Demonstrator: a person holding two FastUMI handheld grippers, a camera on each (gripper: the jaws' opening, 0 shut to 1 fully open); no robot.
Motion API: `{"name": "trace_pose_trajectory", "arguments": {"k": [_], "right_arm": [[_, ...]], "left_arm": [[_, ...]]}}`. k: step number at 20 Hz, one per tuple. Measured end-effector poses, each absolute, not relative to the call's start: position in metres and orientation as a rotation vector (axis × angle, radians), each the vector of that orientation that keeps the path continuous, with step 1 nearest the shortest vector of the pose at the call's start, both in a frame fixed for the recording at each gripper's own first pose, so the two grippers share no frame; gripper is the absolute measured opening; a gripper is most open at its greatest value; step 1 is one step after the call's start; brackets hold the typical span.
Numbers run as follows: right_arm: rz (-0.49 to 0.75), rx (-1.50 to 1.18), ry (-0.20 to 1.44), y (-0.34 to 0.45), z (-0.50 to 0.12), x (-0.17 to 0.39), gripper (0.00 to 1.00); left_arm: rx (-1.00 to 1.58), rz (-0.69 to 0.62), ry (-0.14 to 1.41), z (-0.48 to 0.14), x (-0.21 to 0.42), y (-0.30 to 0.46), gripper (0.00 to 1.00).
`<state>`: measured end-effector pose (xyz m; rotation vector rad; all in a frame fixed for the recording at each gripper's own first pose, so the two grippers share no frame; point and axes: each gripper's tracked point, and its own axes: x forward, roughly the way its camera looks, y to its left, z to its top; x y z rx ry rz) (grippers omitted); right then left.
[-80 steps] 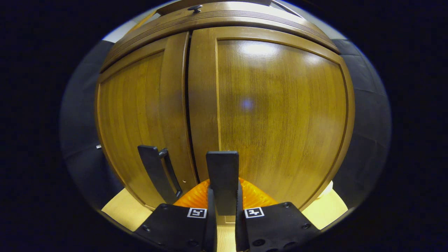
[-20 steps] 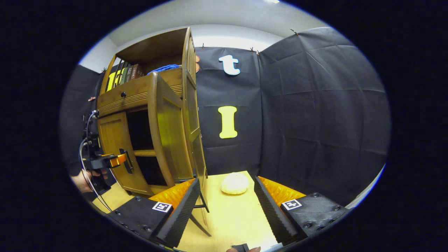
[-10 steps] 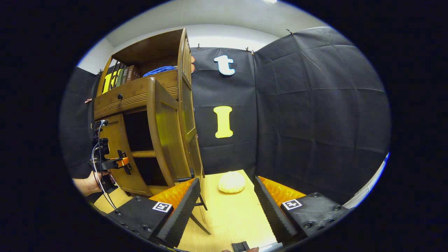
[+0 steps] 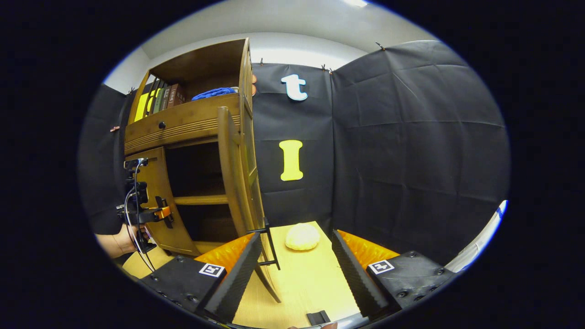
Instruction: Open the right door of the double-door shoe cabinet with the right hand, and open the left door with the left hand.
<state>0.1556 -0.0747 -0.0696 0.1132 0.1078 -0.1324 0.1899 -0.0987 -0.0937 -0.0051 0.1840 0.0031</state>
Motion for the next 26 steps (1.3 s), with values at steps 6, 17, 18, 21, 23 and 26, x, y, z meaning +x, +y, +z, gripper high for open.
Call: {"name": "trace_pose_trajectory", "arguments": {"k": [6,17,18,21,23,26], "right_arm": [[-0.111,0.103,0.106,-0.062,-0.069,0.154,0.98],[-0.038,0.096,0.106,-0.029,-0.071,0.149,0.98],[-0.032,0.100,0.106,-0.026,-0.070,0.149,0.98],[-0.012,0.106,0.106,-0.014,-0.071,0.148,0.98],[0.004,0.096,0.109,-0.009,-0.072,0.148,0.98],[0.030,0.089,0.110,-0.001,-0.073,0.147,0.98]], "left_arm": [[0.012,-0.025,0.176,-0.099,0.145,-0.086,0.33],[0.013,-0.079,0.169,-0.103,0.045,-0.025,0.30],[0.013,-0.078,0.167,-0.103,0.037,-0.019,0.30],[0.022,-0.070,0.161,-0.104,0.021,0.002,0.27],[0.024,-0.058,0.159,-0.105,0.011,0.016,0.29],[0.003,-0.041,0.154,-0.105,-0.001,0.037,0.24]]}}
